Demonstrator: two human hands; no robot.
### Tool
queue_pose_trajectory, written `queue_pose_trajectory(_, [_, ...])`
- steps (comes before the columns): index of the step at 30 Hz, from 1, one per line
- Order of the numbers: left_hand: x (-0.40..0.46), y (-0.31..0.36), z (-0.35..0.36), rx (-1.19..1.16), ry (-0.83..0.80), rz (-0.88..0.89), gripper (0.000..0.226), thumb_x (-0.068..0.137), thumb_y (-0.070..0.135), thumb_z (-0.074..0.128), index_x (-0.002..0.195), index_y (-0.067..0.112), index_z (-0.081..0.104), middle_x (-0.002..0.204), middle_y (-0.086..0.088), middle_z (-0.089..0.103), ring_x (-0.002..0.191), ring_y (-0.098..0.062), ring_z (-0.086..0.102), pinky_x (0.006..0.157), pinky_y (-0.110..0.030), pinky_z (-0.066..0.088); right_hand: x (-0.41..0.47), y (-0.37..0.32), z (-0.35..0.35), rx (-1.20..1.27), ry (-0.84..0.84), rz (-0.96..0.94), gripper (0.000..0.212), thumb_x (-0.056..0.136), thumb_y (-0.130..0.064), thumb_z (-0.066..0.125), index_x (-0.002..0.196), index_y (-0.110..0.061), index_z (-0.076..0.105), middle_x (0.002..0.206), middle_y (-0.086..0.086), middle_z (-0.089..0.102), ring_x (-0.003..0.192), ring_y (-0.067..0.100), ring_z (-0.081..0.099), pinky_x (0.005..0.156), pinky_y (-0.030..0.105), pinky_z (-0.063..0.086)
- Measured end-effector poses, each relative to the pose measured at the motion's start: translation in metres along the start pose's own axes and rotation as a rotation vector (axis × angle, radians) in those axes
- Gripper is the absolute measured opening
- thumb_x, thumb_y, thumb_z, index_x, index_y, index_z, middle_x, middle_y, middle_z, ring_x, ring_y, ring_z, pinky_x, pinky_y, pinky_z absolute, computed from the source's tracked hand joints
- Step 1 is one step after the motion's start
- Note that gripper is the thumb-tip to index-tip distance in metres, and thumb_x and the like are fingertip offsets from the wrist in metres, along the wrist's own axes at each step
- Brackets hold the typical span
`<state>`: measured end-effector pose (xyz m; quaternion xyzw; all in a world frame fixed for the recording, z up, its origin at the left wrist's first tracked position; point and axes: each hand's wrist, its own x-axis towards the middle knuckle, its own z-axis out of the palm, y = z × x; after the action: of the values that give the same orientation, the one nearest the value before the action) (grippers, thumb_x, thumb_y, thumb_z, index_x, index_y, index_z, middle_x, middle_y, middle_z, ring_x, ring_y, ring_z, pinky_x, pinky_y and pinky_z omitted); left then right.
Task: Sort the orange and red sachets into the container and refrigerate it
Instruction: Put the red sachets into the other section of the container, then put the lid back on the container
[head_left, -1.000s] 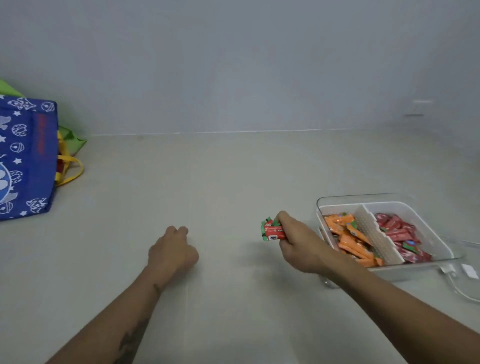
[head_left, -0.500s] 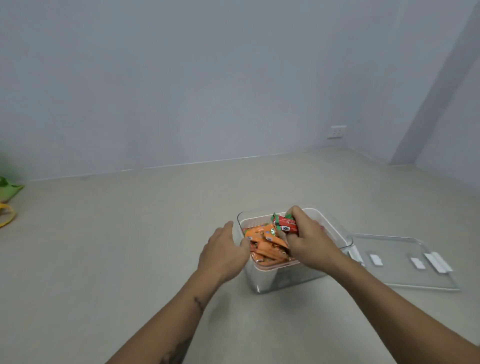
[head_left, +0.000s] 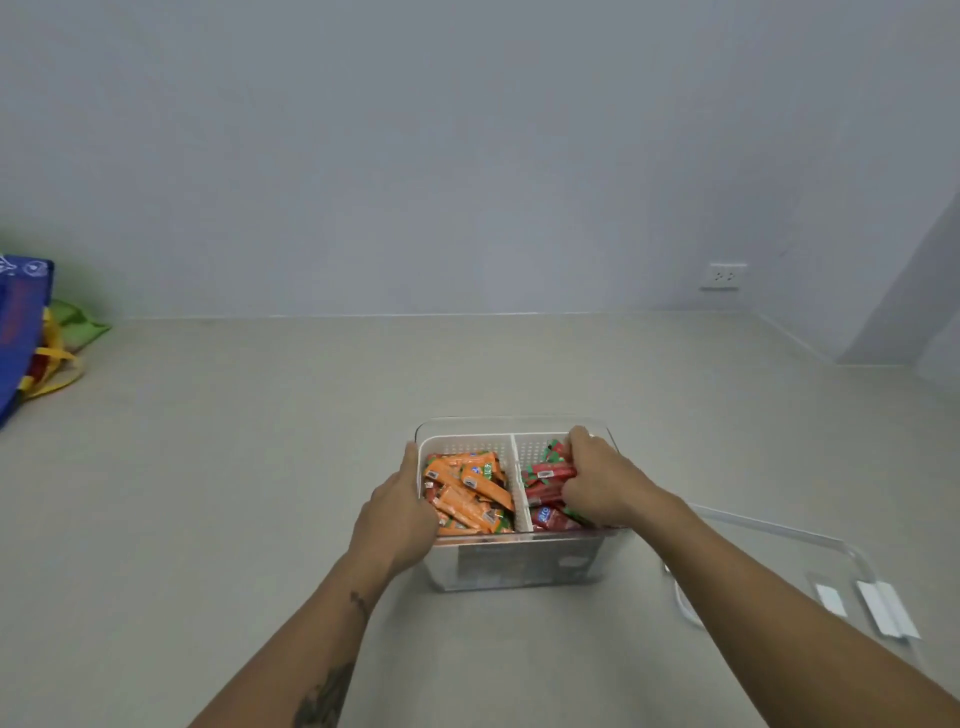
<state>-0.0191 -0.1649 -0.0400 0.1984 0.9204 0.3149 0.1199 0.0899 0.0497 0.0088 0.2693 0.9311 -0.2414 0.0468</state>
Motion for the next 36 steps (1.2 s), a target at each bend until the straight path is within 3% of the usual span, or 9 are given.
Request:
queue_pose_trajectory(3, [-0.001, 0.000, 0.003, -0.035, 0.033, -0.044, 0.073, 0.092, 0.021, 0.039, 0.154, 0.040, 0.007, 0.139, -0.004, 0.054, 0.115, -0.029, 0.057, 0.094, -0.042, 0.050, 0.003, 0.013, 0.007, -0.150, -0.008, -0.025, 0.054, 0.086, -0.028, 0.056, 0.135, -0.020, 0.036, 0.138, 0.010, 0.038, 0.124, 0.032, 0.042, 0.098, 0.043, 0.044])
queue_pose_trajectory(5, [-0.002, 0.001, 0.005, -0.062, 0.053, -0.064, 0.071, 0.093, 0.021, 0.040, 0.154, 0.042, 0.010, 0.140, -0.004, 0.054, 0.115, -0.028, 0.057, 0.094, -0.040, 0.050, -0.001, 0.021, 0.017, -0.144, 0.027, -0.113, 0.051, 0.089, -0.029, 0.050, 0.138, -0.020, 0.039, 0.139, 0.007, 0.041, 0.125, 0.029, 0.042, 0.102, 0.044, 0.043])
queue_pose_trajectory(10, [-0.002, 0.000, 0.006, -0.125, 0.125, -0.078, 0.073, 0.086, 0.021, 0.052, 0.150, 0.046, 0.027, 0.132, 0.000, 0.060, 0.112, -0.025, 0.061, 0.091, -0.036, 0.051, -0.014, 0.041, 0.043, -0.235, 0.156, -0.200, 0.040, 0.098, -0.037, 0.031, 0.119, -0.023, 0.062, 0.123, -0.001, 0.059, 0.110, 0.021, 0.056, 0.091, 0.036, 0.044])
queue_pose_trajectory(16, [0.005, -0.003, 0.003, -0.136, 0.139, -0.030, 0.076, 0.077, 0.017, 0.058, 0.146, 0.043, 0.039, 0.121, 0.003, 0.065, 0.098, -0.022, 0.064, 0.085, -0.037, 0.053, -0.020, 0.039, 0.048, -0.258, 0.273, -0.202, 0.048, 0.091, -0.039, 0.025, 0.110, -0.025, 0.067, 0.115, -0.003, 0.066, 0.100, 0.020, 0.060, 0.084, 0.035, 0.046])
queue_pose_trajectory(20, [0.006, -0.007, 0.004, -0.176, 0.134, 0.009, 0.075, 0.078, 0.015, 0.058, 0.144, 0.044, 0.041, 0.117, 0.004, 0.065, 0.096, -0.023, 0.064, 0.082, -0.033, 0.050, -0.021, 0.040, 0.048, -0.226, 0.288, -0.212, 0.041, 0.095, -0.038, 0.030, 0.113, -0.027, 0.065, 0.118, -0.005, 0.066, 0.102, 0.017, 0.059, 0.085, 0.034, 0.047])
queue_pose_trajectory(25, [0.009, -0.015, 0.004, -0.107, 0.081, 0.058, 0.070, 0.076, 0.018, 0.055, 0.139, 0.045, 0.043, 0.115, 0.003, 0.061, 0.097, -0.023, 0.059, 0.079, -0.035, 0.049, -0.046, 0.048, 0.043, 0.009, 0.402, -0.315, 0.049, 0.088, -0.019, 0.050, 0.137, -0.023, 0.053, 0.140, -0.003, 0.050, 0.127, 0.016, 0.042, 0.107, 0.033, 0.040])
queue_pose_trajectory(30, [0.012, 0.020, 0.006, 0.103, 0.223, 0.119, 0.049, 0.080, 0.016, 0.055, 0.129, 0.022, 0.055, 0.135, -0.005, 0.042, 0.121, -0.029, 0.045, 0.099, -0.044, 0.042, -0.071, 0.108, 0.008, 0.037, 0.453, -0.080, 0.058, 0.084, -0.013, 0.058, 0.140, -0.027, 0.049, 0.137, 0.000, 0.044, 0.128, 0.019, 0.037, 0.103, 0.031, 0.035])
queue_pose_trajectory(32, [0.006, 0.051, 0.014, -0.016, 0.275, 0.290, 0.038, 0.083, 0.011, 0.056, 0.119, 0.021, 0.061, 0.125, 0.002, 0.048, 0.112, -0.021, 0.052, 0.092, -0.038, 0.044, -0.077, 0.142, -0.009, 0.040, 0.432, 0.093, 0.061, 0.085, -0.011, 0.058, 0.143, -0.026, 0.045, 0.141, 0.004, 0.041, 0.132, 0.025, 0.034, 0.104, 0.037, 0.036])
queue_pose_trajectory(36, [-0.014, 0.133, 0.050, -0.255, 0.179, 0.712, 0.031, 0.082, 0.005, 0.050, 0.103, 0.022, 0.065, 0.105, 0.010, 0.054, 0.088, -0.005, 0.059, 0.078, -0.020, 0.044, -0.088, 0.207, -0.034, 0.042, 0.375, 0.378, 0.065, 0.086, -0.014, 0.056, 0.148, -0.025, 0.038, 0.145, 0.011, 0.034, 0.134, 0.031, 0.029, 0.105, 0.044, 0.036])
